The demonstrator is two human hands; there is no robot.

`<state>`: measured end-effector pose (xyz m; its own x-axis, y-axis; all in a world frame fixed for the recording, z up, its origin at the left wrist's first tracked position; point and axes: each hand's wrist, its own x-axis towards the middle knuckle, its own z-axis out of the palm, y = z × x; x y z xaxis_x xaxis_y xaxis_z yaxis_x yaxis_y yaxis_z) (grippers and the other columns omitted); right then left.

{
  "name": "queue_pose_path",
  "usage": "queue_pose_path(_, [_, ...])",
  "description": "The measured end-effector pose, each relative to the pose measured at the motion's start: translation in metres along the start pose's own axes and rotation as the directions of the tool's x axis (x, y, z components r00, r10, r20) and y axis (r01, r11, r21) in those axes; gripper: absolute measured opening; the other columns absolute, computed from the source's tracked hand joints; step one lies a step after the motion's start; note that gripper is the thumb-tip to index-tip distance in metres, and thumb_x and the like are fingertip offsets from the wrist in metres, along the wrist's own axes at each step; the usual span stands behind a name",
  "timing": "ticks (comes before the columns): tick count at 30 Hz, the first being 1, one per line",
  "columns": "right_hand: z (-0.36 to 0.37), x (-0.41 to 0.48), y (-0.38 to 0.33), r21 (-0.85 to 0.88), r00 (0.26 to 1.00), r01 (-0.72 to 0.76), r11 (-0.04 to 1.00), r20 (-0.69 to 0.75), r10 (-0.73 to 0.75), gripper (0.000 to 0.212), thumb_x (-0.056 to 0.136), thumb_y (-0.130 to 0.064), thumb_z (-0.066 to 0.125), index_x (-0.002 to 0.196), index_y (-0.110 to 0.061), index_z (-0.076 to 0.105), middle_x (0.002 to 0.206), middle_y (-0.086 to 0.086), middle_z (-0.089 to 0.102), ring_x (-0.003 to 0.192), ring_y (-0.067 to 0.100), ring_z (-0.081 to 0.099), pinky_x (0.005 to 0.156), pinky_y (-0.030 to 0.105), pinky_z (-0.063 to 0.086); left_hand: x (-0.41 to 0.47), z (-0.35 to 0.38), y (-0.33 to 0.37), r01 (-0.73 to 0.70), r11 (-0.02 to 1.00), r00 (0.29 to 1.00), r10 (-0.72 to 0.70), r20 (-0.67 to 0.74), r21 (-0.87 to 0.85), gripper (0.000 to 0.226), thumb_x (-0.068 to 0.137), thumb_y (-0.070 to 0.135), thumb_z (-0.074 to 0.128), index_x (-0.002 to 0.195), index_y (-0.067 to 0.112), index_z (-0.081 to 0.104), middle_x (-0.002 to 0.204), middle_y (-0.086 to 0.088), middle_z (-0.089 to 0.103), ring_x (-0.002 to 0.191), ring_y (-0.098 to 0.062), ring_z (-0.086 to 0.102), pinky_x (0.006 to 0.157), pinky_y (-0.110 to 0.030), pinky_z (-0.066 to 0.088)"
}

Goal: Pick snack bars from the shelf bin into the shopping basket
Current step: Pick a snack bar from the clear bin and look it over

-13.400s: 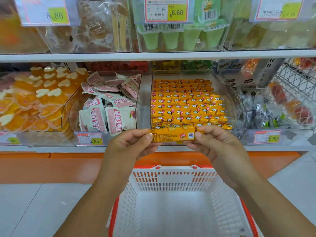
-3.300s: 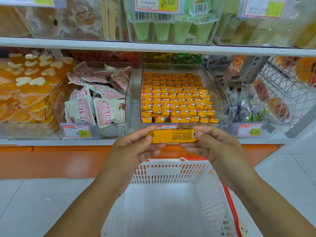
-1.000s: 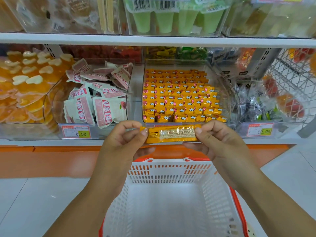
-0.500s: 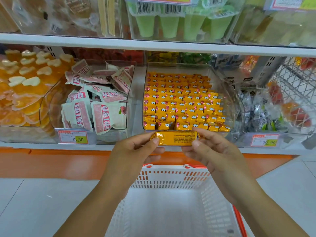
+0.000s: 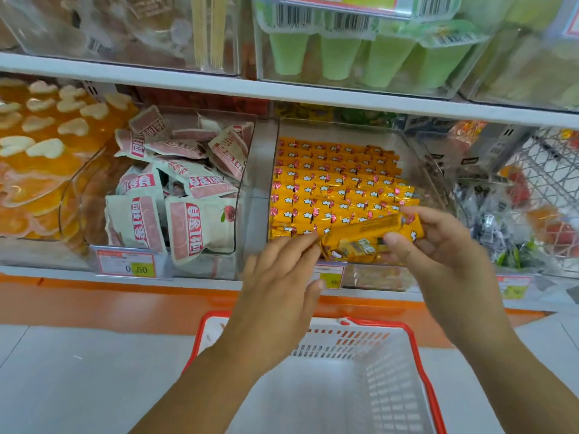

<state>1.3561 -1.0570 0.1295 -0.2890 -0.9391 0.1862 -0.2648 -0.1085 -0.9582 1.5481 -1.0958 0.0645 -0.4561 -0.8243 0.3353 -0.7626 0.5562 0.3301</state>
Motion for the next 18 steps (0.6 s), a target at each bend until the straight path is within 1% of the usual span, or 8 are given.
queue_pose_path(4, [0.005,0.02,-0.004,-0.216,0.992,0.097,0.972,0.103,-0.076,0.031,0.084,-0.019,0.072,0.101,-0.04,0.057,0.089,-0.015,0.073,0.084,0.002,0.07,0.077,0.016,0.055,-0.005,0.005,-0.012,-0.044,0.982,0.998,0.033,0.061,0.184,0.056,0.094,0.045,0.034,0.136,0.017,0.057,0.143,0.006,0.053,0.128,-0.019,0.045,0.099,-0.037,0.032])
queue_pose_path(7, [0.006,0.031,-0.011,-0.507,0.965,0.221,0.833,0.24,-0.11,0.031,0.084,-0.027,0.073,0.108,-0.041,0.061,0.098,-0.022,0.062,0.084,-0.001,0.063,0.073,0.006,0.047,-0.008,0.003,-0.016,-0.051,0.969,0.996,0.032,0.085,0.24,0.057,0.095,0.046,0.032,0.138,0.017,0.056,0.145,0.007,0.052,0.127,-0.021,0.046,0.098,-0.036,0.027])
queue_pose_path(10, [0.016,0.044,-0.009,-0.657,0.912,0.362,0.661,0.395,-0.107,0.037,0.086,-0.034,0.072,0.122,-0.032,0.063,0.102,-0.017,0.058,0.085,0.002,0.056,0.07,0.008,0.039,-0.009,0.003,-0.015,-0.033,0.965,0.996,0.01,0.09,0.261,0.057,0.095,0.046,0.031,0.14,0.018,0.054,0.145,0.009,0.051,0.128,-0.019,0.042,0.099,-0.035,0.024])
queue_pose_path(12, [0.027,0.052,0.002,-0.684,0.871,0.436,0.585,0.484,-0.083,0.037,0.09,-0.036,0.067,0.126,-0.03,0.063,0.112,-0.009,0.057,0.104,0.008,0.05,0.082,0.015,0.035,-0.008,0.003,-0.015,-0.025,0.967,0.997,0.005,0.08,0.255,0.057,0.095,0.046,0.031,0.14,0.019,0.054,0.145,0.009,0.051,0.128,-0.018,0.041,0.1,-0.034,0.023])
queue_pose_path(13, [0.032,0.054,0.01,-0.683,0.858,0.448,0.577,0.509,-0.063,0.034,0.093,-0.035,0.063,0.127,-0.029,0.063,0.113,-0.005,0.053,0.111,0.012,0.044,0.089,0.019,0.031,-0.008,0.002,-0.014,-0.023,0.969,0.997,0.006,0.071,0.245,0.057,0.095,0.046,0.032,0.139,0.019,0.054,0.145,0.009,0.05,0.128,-0.017,0.04,0.101,-0.033,0.024])
queue_pose_path(15, [0.039,0.054,0.025,-0.674,0.88,0.396,0.624,0.472,-0.048,0.029,0.097,-0.03,0.057,0.125,-0.026,0.066,0.106,-0.003,0.045,0.108,0.013,0.036,0.09,0.022,0.028,-0.009,0.002,-0.012,-0.01,0.974,0.998,-0.003,0.058,0.226,0.058,0.094,0.047,0.032,0.14,0.02,0.053,0.147,0.01,0.049,0.13,-0.015,0.038,0.105,-0.032,0.028])
queue_pose_path(17, [0.042,0.048,0.037,-0.661,0.907,0.388,0.642,0.399,-0.137,0.025,0.097,-0.024,0.059,0.119,-0.023,0.071,0.096,-0.003,0.045,0.101,0.015,0.04,0.085,0.027,0.033,-0.009,0.002,-0.01,0.015,0.983,0.999,-0.023,0.046,0.184,0.058,0.094,0.048,0.031,0.143,0.021,0.049,0.149,0.01,0.046,0.133,-0.014,0.035,0.105,-0.037,0.034])
queue_pose_path(18, [0.044,0.045,0.041,-0.672,0.903,0.414,0.614,0.387,-0.185,0.022,0.096,-0.023,0.061,0.115,-0.022,0.073,0.091,-0.003,0.047,0.097,0.019,0.044,0.081,0.032,0.038,-0.009,0.002,-0.009,0.02,0.987,0.999,-0.026,0.041,0.159,0.059,0.094,0.048,0.032,0.145,0.022,0.046,0.151,0.01,0.043,0.136,-0.014,0.034,0.105,-0.038,0.034])
